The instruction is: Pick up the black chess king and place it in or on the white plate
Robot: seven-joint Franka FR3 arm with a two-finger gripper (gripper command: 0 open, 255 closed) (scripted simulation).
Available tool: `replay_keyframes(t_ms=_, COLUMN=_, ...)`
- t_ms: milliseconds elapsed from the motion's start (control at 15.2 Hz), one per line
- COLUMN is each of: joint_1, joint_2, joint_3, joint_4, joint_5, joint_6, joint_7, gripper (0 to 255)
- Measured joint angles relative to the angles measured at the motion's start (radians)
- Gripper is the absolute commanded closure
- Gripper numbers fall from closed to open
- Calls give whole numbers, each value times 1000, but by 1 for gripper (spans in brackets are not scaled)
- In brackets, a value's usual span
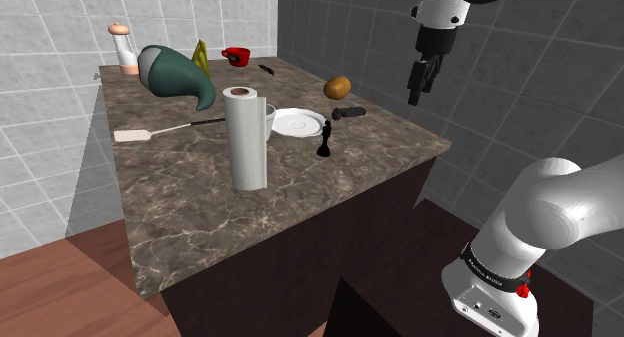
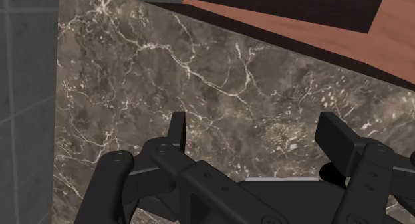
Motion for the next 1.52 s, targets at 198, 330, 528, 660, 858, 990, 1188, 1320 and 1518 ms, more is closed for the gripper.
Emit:
replay_keyframes(t_ms=198, joint_1=3, joint_2=12, joint_3=21, joint_4=-11, joint_5=21, joint_6=29, joint_7=43, gripper=0)
replay_keyframes(t_ms=330, joint_1=8, joint_2=34, joint_3=56, joint_4=-18, joint_5=51, joint_6=70, joint_7=108, gripper=0)
replay_keyframes(t_ms=528, joint_1=13, joint_2=79, joint_3=110, joint_4=-20, joint_5=94, joint_6=137, joint_7=213, gripper=0)
replay_keyframes(t_ms=660, joint_1=13, joint_2=127, joint_3=144, joint_4=-16, joint_5=117, joint_6=195, joint_7=280, gripper=0)
replay_keyframes(t_ms=858, joint_1=13, joint_2=189, joint_3=199, joint_4=4, joint_5=144, joint_6=263, joint_7=384, gripper=0)
replay_keyframes(t_ms=990, joint_1=11, joint_2=235, joint_3=234, joint_4=14, joint_5=156, joint_6=317, joint_7=453, gripper=0)
replay_keyframes(t_ms=1188, joint_1=3, joint_2=318, joint_3=285, joint_4=53, joint_5=159, joint_6=386, joint_7=556, gripper=0)
replay_keyframes(t_ms=1320, joint_1=0, joint_2=354, joint_3=306, joint_4=62, joint_5=157, joint_6=425, joint_7=601, gripper=0)
replay_keyframes(t_ms=1518, joint_1=-3, joint_2=378, joint_3=314, joint_4=49, joint_5=153, joint_6=465, joint_7=616, gripper=0)
